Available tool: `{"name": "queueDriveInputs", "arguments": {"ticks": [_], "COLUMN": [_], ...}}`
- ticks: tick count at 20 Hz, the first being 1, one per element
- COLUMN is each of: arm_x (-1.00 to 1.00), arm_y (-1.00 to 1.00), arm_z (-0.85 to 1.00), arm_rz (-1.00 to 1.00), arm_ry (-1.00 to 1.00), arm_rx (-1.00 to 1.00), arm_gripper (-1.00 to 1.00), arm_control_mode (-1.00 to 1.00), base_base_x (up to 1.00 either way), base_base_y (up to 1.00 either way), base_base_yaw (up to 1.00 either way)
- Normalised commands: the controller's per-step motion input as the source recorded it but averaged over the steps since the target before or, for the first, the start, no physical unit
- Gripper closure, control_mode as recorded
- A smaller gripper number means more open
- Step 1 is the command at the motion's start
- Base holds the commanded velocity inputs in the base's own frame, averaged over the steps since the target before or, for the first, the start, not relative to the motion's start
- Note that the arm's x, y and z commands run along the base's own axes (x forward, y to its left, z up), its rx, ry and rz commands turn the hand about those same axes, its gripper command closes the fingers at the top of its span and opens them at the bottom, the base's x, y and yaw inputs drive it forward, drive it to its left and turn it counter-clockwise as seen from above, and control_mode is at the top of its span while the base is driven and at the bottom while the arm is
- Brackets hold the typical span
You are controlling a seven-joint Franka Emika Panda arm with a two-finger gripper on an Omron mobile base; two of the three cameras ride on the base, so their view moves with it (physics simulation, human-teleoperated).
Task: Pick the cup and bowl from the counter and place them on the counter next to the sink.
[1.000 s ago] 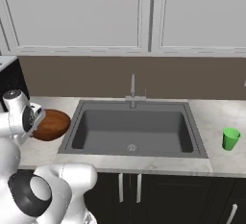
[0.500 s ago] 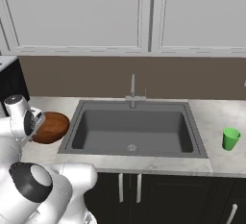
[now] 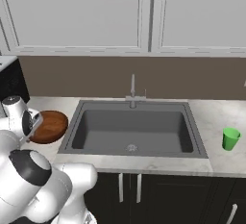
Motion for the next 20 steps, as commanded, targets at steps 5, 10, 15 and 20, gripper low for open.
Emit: {"name": "queueDriveInputs", "arguments": {"ticks": [5,10,15,20], "arm_x": [0.0,0.0,-0.11,-0.33], "arm_y": [0.0,0.0,0.08,0.14], "arm_z": [0.0,0.0,0.12,0.56], "arm_rz": [0.0,0.0,0.0,0.03], "arm_ry": [0.0,0.0,-0.01,-0.09], "arm_rx": [0.0,0.0,0.0,0.0], "arm_gripper": [-1.0,-1.0,-1.0,-1.0], "arm_control_mode": [-1.0,-1.0,-1.0,-1.0], "base_base_x": [0.0,0.0,0.0,0.0], "base_base_y": [0.0,0.0,0.0,0.0], "base_base_yaw": [0.0,0.0,0.0,0.0]}}
